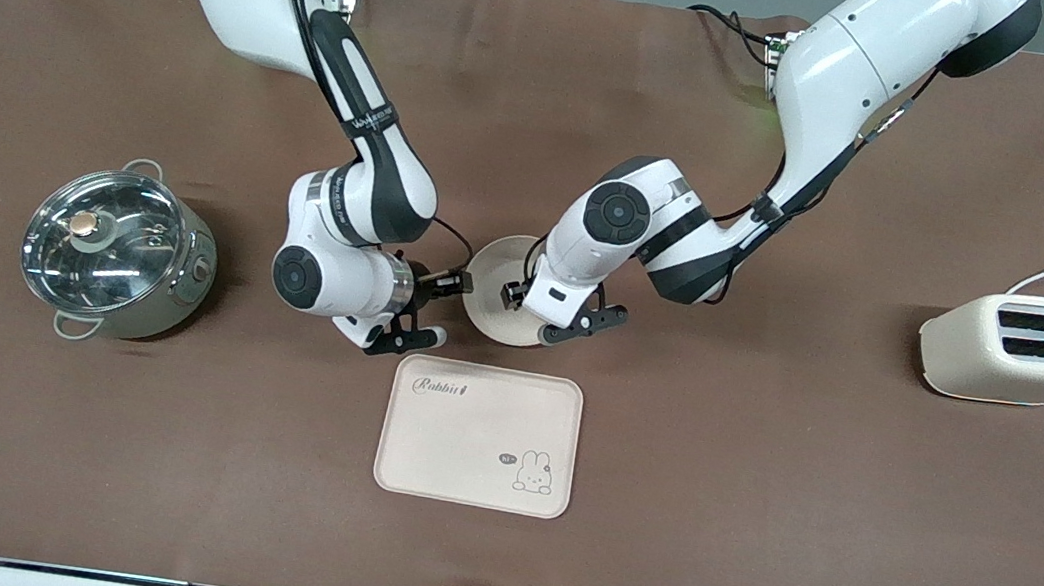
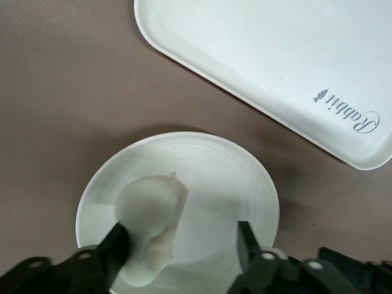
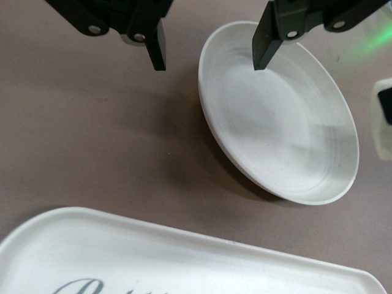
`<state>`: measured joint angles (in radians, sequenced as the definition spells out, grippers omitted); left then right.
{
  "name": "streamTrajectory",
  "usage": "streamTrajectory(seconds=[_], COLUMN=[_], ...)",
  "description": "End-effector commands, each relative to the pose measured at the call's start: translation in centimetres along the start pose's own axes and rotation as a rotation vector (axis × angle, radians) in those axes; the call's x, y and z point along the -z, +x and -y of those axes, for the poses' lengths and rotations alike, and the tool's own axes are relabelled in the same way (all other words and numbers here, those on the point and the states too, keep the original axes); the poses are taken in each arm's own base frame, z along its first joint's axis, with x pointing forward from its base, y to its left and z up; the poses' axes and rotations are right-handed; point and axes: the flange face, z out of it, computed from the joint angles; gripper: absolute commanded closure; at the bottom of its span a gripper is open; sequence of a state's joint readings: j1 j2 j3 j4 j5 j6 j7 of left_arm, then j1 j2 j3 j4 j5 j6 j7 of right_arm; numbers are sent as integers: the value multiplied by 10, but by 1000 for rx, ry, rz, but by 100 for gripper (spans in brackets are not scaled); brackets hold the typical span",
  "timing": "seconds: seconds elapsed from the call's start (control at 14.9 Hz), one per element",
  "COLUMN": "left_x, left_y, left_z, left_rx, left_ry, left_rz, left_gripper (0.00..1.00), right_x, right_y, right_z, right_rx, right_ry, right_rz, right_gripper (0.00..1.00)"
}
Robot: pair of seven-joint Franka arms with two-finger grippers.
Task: Place bun in plate and plate on tray
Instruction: 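Carry the bun over the plate while the right gripper grips the plate rim, then lower the bun onto the plate and open the left gripper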
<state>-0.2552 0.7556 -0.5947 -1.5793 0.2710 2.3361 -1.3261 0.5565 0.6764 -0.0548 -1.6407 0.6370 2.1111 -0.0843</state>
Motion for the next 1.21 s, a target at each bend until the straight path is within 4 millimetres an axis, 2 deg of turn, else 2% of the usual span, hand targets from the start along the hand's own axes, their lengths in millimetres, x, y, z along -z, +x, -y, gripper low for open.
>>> streamTrajectory(seconds=[0.0,0.47,0.6,0.81,0.94,1.14], left_x=[2,4,15,54,93,161], left_y=[-9,-8,9,65,111,184], left_z=[-6,-6,-2,28,57,114], left_rx=[10,18,-8,-106,-242,-411], left_ry=[-6,-9,-4,75,132,175], left_rz=[-18,-21,-67,-170,-192,-226], left_gripper=[0,0,0,0,0,0], right_x=[-16,-34,-35,-40,-44,-43], right_y=[2,4,5,5,5,5], right_z=[5,-1,0,1,1,1], right_rx=[2,-21,-25,-37,-38,-39], right_ry=[9,18,19,38,36,36], right_rz=[-21,-13,-26,-25,-20,-22], right_gripper=[42,51,55,63,66,76])
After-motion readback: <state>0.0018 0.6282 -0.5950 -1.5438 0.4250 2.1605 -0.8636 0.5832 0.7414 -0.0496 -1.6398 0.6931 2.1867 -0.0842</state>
